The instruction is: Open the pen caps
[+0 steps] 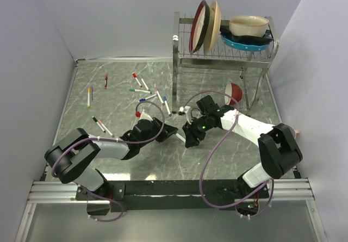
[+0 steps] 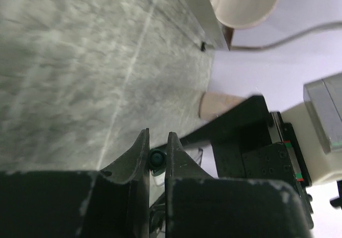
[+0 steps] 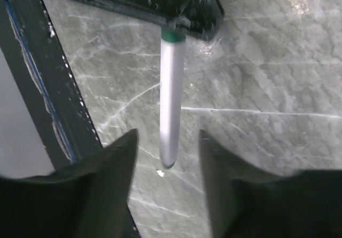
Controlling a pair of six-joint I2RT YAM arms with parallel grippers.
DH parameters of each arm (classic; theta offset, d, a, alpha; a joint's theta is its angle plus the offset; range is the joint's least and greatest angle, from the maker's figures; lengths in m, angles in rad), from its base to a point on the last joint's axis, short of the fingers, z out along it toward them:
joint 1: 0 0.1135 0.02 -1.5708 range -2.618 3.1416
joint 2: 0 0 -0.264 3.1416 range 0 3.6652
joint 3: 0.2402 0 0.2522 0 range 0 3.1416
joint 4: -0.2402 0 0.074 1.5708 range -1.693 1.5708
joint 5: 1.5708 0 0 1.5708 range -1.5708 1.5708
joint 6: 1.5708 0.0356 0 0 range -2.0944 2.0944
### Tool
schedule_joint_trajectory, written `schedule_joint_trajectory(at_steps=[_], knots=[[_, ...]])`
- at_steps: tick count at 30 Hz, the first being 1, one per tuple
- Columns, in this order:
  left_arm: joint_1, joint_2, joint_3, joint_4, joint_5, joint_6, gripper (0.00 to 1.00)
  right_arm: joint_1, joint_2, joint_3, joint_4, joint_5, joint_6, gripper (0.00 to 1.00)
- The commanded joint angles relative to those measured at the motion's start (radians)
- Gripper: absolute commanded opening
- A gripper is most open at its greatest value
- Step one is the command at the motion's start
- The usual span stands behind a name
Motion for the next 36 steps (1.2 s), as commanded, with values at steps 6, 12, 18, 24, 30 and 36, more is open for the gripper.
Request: schedule_joint_trajectory(at_steps=[6,12,18,24,30,36], knots=[[-0.034,0.103,0.031,0.302,0.115,-0.001,0.01,0.006,-0.006,0.045,0.015,-0.058,0.003,0.7],[-0.033,0.091,0.008,0.351,0.093,-0.014,0.01,0.006,0.019,0.058,0.003,-0.066,0.018,0.4],[0.048,-0.099,-0.062,0.097,-0.098,-0.033,0.01,0.026,0.025,0.067,-0.037,-0.047,-0.01,0.0],[0.185,-0.45,-0.165,-0.239,-0.297,-0.058,0.01,0.05,0.034,0.071,-0.066,-0.014,-0.043,0.0],[0.205,-0.636,-0.228,-0.416,-0.38,-0.055,0.01,0.078,0.056,0.07,-0.037,0.109,-0.037,0.0],[0.21,-0.604,-0.274,-0.491,-0.34,-0.058,0.01,0.076,0.073,0.022,0.081,0.549,0.004,0.0]])
